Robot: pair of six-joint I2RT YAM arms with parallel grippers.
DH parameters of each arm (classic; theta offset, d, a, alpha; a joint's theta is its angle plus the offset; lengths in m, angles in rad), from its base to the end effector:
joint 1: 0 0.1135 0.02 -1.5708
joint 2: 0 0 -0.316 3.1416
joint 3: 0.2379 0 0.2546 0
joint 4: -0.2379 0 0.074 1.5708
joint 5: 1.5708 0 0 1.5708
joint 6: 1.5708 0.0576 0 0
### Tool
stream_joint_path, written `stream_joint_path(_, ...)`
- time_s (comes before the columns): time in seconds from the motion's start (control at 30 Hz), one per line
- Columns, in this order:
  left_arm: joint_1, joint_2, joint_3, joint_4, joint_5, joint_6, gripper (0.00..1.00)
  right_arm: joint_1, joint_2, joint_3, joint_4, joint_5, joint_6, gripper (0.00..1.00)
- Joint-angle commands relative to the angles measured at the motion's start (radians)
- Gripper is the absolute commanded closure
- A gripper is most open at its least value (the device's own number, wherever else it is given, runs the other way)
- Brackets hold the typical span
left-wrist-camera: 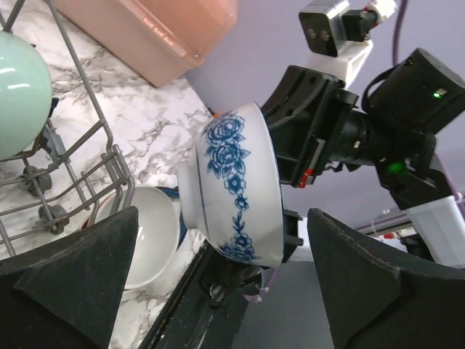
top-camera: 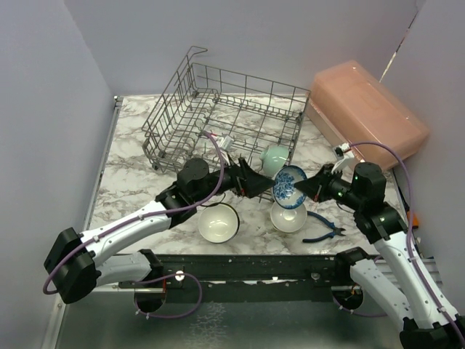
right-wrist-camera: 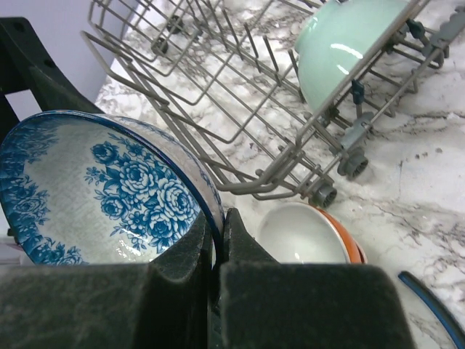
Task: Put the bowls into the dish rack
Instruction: Pick up the bowl from the center of the board.
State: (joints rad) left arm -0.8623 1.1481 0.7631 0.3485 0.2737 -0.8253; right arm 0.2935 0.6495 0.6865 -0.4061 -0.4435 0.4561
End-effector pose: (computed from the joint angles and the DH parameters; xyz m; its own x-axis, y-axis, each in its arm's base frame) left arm 0.1649 -0.2164 0.3596 -0.6824 -0.2908 -0.6706 0.5977 0.3062 -0.7409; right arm 0.1182 0.0615 0.3283 -0.5939 0.2361 -0.7691 -0.4264 0.7183 0.5498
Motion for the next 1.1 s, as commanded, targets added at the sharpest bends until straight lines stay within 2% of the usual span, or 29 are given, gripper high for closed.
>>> stream_joint_path(0.0, 0.012, -0.061, -0.037, 0.053, 0.060, -0.038, 0.01, 0.002, 0.011, 0.020, 0.157, -0.083, 0.018, 0.99)
stream_joint_path(0.3, 0.012, -0.061, -0.064, 0.053, 0.093, -0.080, 0.01, 0.002, 0.077, 0.000, 0.329, -0.247, 0.027, 0.99)
stream_joint_path(0.63, -0.044, 0.018, -0.019, 0.054, 0.098, -0.071, 0.01, 0.002, 0.114, 0.002, 0.318, -0.275, 0.021, 1.00)
stream_joint_path(1.0, -0.055, 0.048, 0.015, 0.056, 0.072, -0.052, 0.12, 0.002, 0.128, -0.009, 0.315, -0.284, 0.016, 0.99)
stream_joint_path(1.07, -0.055, 0.051, 0.015, 0.058, 0.070, -0.049, 0.18, 0.002, 0.132, -0.015, 0.322, -0.284, 0.022, 1.00)
